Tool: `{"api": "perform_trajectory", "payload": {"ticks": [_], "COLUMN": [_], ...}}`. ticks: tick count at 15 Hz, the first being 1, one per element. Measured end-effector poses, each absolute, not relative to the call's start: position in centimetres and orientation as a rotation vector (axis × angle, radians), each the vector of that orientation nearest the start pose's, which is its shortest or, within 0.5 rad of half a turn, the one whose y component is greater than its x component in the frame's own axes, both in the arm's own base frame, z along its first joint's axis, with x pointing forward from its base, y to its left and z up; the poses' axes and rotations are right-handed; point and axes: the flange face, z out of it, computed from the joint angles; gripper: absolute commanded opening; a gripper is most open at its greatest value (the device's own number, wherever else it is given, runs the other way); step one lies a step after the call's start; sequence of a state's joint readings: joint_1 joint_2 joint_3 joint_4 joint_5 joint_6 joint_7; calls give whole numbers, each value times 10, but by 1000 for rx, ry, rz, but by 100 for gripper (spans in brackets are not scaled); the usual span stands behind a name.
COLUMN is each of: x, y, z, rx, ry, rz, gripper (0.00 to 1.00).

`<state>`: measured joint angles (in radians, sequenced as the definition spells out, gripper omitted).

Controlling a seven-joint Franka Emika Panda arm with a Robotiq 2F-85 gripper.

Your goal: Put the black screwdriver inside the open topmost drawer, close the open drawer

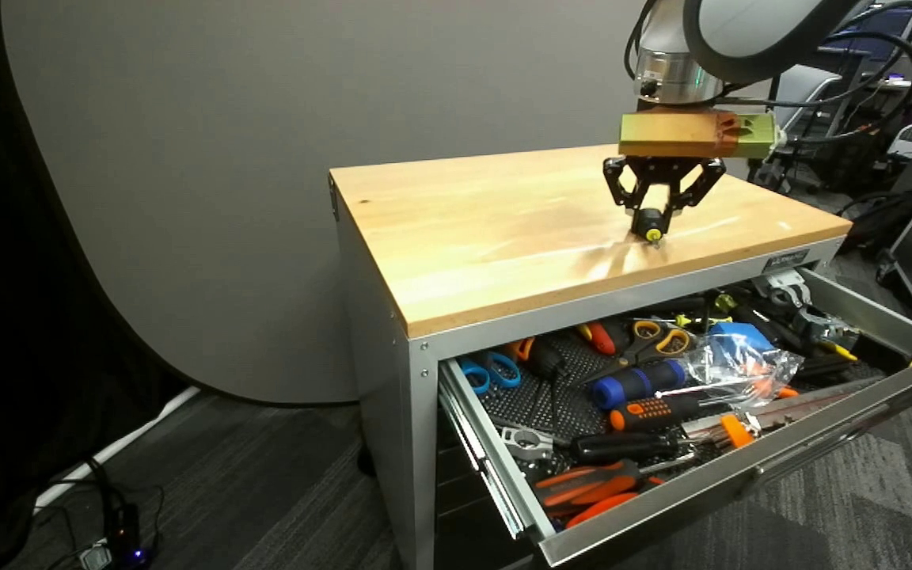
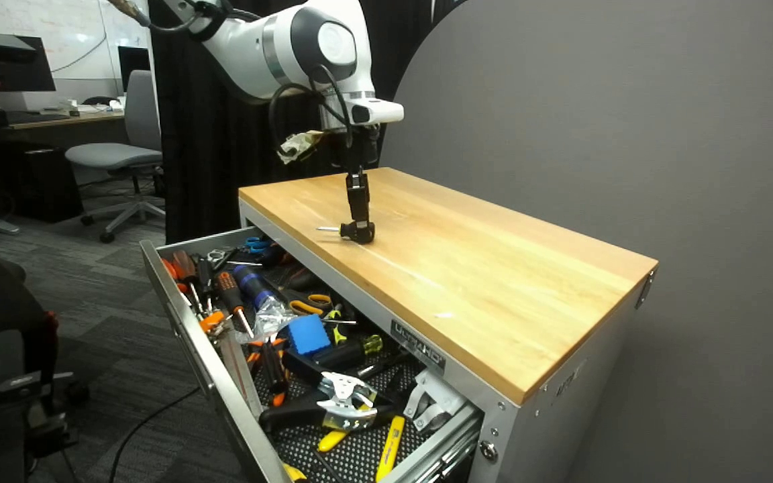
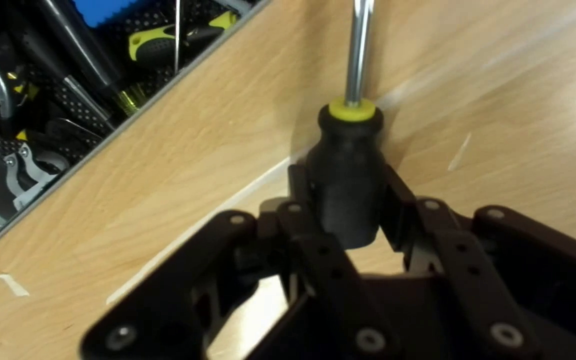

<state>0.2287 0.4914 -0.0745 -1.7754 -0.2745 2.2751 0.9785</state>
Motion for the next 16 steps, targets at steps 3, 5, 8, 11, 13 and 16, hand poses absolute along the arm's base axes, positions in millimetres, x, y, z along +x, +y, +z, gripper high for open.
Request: {"api": "perform_trajectory", "payload": {"ticks": [3, 5, 8, 11, 13, 16], "x": [637, 620, 588, 557, 544, 533], "y": [84, 69, 48, 47, 60, 84], "z": [288, 291, 295, 284, 270, 258], "rx": [-3200, -3222, -3227, -3198, -3187, -3175], "ry": [979, 955, 944, 952, 915, 846], "rz": [-102, -11, 87, 135, 131, 110], "gripper": [15, 15, 13, 13, 23, 68]}}
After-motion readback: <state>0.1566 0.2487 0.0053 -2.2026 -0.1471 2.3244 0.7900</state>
